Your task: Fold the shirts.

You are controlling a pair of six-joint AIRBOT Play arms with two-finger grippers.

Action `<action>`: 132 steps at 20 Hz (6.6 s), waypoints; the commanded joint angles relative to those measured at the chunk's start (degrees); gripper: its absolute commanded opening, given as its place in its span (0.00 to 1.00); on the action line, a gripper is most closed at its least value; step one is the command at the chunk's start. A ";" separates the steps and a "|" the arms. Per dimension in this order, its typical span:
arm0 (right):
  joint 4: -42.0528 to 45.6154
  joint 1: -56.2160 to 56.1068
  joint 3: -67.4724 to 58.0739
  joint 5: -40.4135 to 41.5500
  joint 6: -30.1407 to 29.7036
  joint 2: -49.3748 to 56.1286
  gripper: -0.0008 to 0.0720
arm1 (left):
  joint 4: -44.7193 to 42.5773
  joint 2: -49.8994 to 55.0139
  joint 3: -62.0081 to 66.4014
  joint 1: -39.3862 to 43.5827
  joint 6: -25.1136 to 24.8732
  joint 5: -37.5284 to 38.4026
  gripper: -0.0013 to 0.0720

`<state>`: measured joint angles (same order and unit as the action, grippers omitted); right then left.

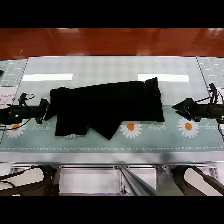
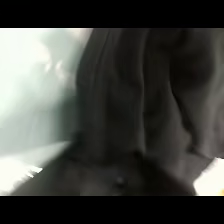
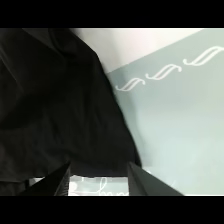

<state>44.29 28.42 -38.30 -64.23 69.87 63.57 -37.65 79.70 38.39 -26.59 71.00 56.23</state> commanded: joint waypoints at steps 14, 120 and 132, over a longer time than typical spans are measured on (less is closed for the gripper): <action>0.90 -0.09 1.99 -3.17 -0.07 10.58 0.57 | 0.87 -0.11 6.51 6.56 -1.84 3.78 0.06; 22.77 -20.90 -63.58 -17.35 13.07 46.38 0.05 | -32.54 28.37 58.60 17.68 13.64 31.58 0.06; 21.55 -10.80 -50.05 -18.62 16.48 27.02 0.58 | -32.81 7.63 41.97 13.57 18.18 26.51 0.70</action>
<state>66.30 14.15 -96.49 -86.98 86.21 98.48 -72.38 95.90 89.78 -11.20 88.38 89.80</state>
